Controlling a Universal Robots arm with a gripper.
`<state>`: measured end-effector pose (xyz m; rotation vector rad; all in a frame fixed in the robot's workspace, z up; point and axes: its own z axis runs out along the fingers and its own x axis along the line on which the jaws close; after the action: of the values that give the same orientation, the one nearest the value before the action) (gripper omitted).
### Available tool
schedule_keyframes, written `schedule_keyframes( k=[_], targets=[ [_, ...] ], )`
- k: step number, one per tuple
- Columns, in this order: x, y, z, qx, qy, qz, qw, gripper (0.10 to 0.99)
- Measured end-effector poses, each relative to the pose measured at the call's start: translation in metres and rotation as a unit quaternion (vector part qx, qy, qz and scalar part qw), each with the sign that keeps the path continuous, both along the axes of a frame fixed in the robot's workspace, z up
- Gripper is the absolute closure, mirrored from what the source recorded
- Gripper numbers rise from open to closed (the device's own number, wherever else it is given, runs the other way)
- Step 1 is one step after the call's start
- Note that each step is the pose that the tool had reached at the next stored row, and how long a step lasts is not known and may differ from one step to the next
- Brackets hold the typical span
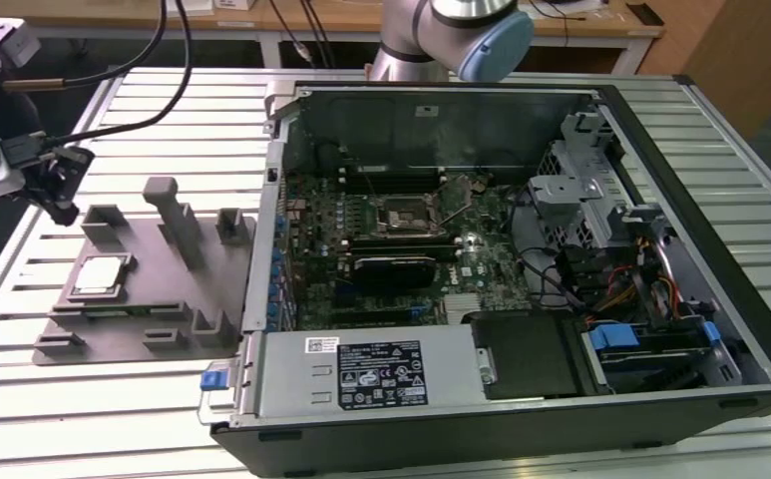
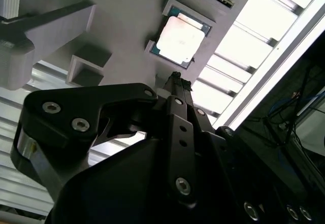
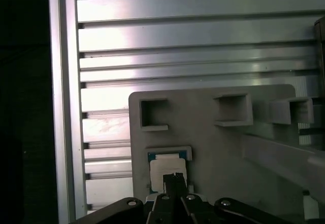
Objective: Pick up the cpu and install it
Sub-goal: 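Pick up the cpu and move it towards the insertion slot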
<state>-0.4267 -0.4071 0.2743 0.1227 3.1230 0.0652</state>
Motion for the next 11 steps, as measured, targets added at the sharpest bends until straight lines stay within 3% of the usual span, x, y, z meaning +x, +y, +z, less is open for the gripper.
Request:
schedule_keyframes(
  k=[11],
  targets=[
    [-0.0043, -0.0003, -0.0119, -0.0023, 0.0000, 0.000, 1.0000, 0.980]
  ],
)
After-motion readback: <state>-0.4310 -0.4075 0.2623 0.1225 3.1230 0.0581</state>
